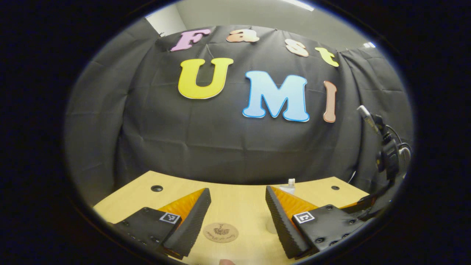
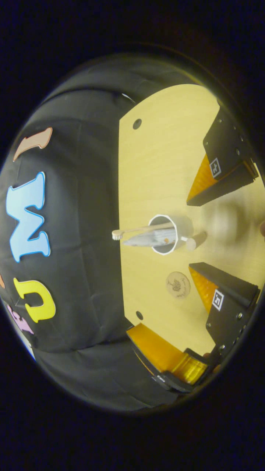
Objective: Put the toothbrush and toothpaste on the desktop into the cup, then pick up the cup and place it on the coaster on the desktop.
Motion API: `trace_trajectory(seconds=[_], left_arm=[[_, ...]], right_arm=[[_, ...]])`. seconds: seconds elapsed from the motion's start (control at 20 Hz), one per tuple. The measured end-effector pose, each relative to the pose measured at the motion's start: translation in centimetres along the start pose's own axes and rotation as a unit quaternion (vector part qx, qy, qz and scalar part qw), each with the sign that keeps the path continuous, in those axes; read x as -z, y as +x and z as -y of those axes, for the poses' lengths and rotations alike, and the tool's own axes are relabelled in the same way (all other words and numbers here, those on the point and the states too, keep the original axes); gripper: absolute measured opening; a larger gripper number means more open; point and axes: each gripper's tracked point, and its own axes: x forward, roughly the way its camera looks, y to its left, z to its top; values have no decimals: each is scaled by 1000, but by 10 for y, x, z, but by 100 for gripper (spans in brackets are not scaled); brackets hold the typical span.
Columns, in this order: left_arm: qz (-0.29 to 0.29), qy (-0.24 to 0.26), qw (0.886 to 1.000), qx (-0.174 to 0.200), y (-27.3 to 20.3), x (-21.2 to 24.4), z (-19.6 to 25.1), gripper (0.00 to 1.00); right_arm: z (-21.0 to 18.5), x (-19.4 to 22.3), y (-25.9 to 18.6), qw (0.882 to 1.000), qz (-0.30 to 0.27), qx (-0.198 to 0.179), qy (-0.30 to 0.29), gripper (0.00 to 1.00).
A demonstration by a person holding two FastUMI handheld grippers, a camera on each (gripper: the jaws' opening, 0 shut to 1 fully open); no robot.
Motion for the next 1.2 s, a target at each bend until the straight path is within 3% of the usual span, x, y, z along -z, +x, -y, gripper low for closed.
trace_trajectory(seconds=[0.45,0.8,0.95,1.0,1.05,1.1,1.2], left_arm=[[-44,0,999,-2,-17,27,-29,95],[-63,6,998,1,-17,36,-46,96],[-63,3,998,2,-15,37,-51,96],[-65,2,998,2,-14,39,-54,96],[-67,0,998,1,-13,42,-56,96],[-69,-3,998,1,-13,43,-58,96],[-72,-5,997,-3,-12,46,-63,96]], right_arm=[[-6,28,59,993,-114,31,6,94],[4,43,85,977,-200,75,-21,94],[5,44,91,972,-219,84,-27,88],[7,48,94,970,-226,90,-26,83],[8,49,94,968,-231,93,-26,70],[9,51,96,966,-237,96,-25,66],[11,54,97,964,-245,99,-23,65]])
